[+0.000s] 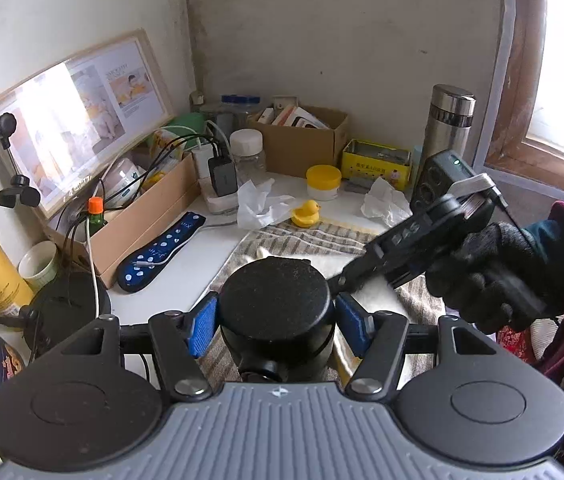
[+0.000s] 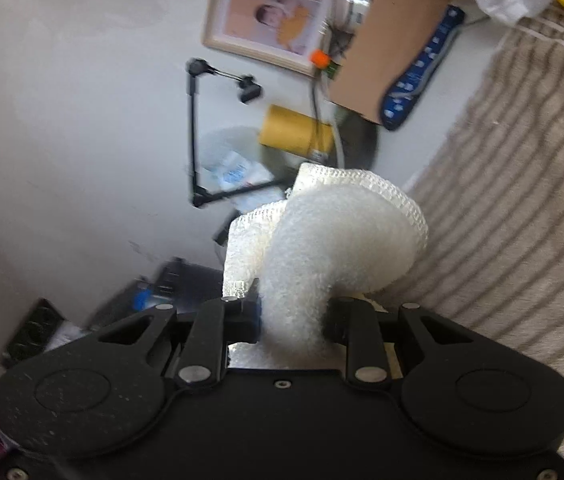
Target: Clean container
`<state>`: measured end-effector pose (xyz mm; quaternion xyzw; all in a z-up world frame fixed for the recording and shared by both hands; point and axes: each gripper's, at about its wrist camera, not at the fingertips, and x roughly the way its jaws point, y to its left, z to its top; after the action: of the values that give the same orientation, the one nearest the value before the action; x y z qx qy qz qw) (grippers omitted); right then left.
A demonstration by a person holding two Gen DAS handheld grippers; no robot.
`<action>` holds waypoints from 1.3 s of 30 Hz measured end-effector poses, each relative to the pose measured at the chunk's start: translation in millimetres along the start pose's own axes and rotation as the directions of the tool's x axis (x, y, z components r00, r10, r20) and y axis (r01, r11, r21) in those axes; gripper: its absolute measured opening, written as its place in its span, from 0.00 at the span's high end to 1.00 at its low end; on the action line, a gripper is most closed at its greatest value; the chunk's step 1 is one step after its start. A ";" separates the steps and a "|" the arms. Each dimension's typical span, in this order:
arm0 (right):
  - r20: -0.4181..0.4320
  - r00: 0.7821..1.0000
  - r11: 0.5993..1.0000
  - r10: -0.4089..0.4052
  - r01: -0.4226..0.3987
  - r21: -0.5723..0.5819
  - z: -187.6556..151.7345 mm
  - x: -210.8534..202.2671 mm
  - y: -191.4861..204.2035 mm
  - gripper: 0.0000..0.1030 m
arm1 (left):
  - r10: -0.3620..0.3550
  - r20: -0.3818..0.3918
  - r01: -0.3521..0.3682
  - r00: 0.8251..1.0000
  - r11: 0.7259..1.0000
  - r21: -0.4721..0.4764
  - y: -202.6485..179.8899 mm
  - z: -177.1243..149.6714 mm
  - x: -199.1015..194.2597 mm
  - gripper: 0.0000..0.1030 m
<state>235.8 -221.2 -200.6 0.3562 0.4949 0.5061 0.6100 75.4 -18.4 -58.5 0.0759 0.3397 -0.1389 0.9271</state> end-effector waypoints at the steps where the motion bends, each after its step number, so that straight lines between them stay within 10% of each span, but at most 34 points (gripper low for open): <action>1: -0.015 0.999 0.999 -0.031 0.031 -0.015 1.1 2.6 -1.9 0.77 | 0.002 0.000 -0.002 1.000 1.000 -0.002 0.1 0.3 0.2 0.40; 10: -0.114 0.946 0.935 -0.302 0.271 -0.227 -1.5 21.1 -18.9 0.77 | 0.027 0.005 -0.027 1.000 0.999 -0.030 -1.6 0.1 -0.4 0.40; 18: -0.039 0.845 0.638 -0.533 0.371 -0.674 -28.8 52.0 4.6 0.78 | 0.050 0.018 -0.049 0.999 0.997 -0.068 -2.7 1.0 0.3 0.40; 21: -0.033 0.833 0.584 -0.552 0.359 -0.728 -31.0 49.6 11.5 0.78 | 0.067 0.016 -0.065 0.998 0.994 -0.092 -0.5 -0.5 1.2 0.36; 25: -0.071 0.888 0.772 -0.455 0.353 -0.528 -4.2 25.5 3.1 0.78 | 0.066 -0.039 -0.070 0.997 0.990 -0.119 2.2 -10.0 9.0 0.35; 29: -0.041 0.934 0.849 -0.355 0.304 -0.432 15.8 -1.6 20.6 0.78 | 0.045 -0.023 -0.048 0.999 0.986 -0.161 3.6 -23.9 12.7 0.34; 34: 0.012 0.975 0.860 -0.223 0.202 -0.469 32.9 -24.7 78.5 0.78 | 0.024 0.013 -0.021 1.000 0.984 -0.175 4.0 -33.0 26.1 0.34; 39: 0.010 0.986 0.788 -0.168 0.140 -0.600 28.4 -22.6 151.7 0.78 | 0.014 0.066 -0.002 0.998 0.985 -0.172 6.9 -40.9 42.7 0.34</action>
<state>223.0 -205.7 -45.9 0.0929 0.3507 0.5925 0.7193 83.8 -11.1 -117.0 -0.0077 0.3187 -0.1079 0.9416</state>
